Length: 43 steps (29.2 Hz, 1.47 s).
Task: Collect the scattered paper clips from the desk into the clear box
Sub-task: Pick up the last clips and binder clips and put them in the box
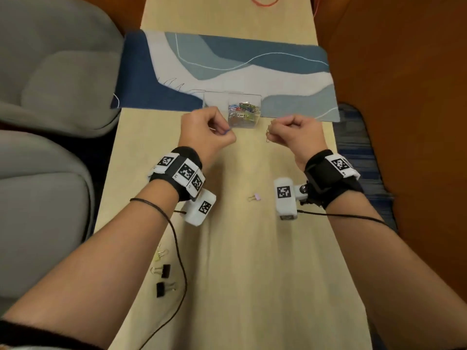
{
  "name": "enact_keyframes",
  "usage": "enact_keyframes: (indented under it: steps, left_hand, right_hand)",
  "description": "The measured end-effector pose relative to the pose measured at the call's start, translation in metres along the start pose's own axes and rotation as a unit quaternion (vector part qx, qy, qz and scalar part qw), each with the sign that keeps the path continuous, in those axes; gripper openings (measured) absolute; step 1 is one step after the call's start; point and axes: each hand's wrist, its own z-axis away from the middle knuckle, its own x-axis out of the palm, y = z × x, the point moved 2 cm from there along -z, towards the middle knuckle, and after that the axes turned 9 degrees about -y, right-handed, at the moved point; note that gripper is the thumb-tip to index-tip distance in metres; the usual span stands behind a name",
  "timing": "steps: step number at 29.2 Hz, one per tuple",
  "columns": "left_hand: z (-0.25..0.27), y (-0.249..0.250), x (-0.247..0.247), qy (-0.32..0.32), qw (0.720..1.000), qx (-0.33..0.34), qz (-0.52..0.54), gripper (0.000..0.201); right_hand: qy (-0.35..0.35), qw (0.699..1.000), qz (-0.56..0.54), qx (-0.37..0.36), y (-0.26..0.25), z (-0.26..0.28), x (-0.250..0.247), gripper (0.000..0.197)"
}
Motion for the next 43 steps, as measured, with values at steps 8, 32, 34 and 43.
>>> enact_keyframes:
  steps: [8,32,34,43]
  left_hand:
    - [-0.095,-0.010,0.009,-0.043,0.996,0.031,-0.077,0.009]
    - [-0.037,-0.040,-0.037,-0.029,0.990,0.069,-0.123,0.014]
    - [-0.013,-0.044,-0.048,-0.045,0.989,0.050,-0.136,0.013]
    - [0.141,-0.096,-0.096,-0.130,0.958,-0.104,-0.234,0.036]
  right_hand:
    - [0.025,0.996,0.051,-0.070,-0.022,-0.078,0.013,0.011]
    - [-0.020,0.776,0.606,-0.172,-0.004,-0.103,0.037,0.028]
    - [-0.012,0.786,0.588,-0.191,-0.004,-0.075,0.035,0.027]
    - [-0.117,0.785,0.604,-0.072,0.096,0.067,0.031,0.035]
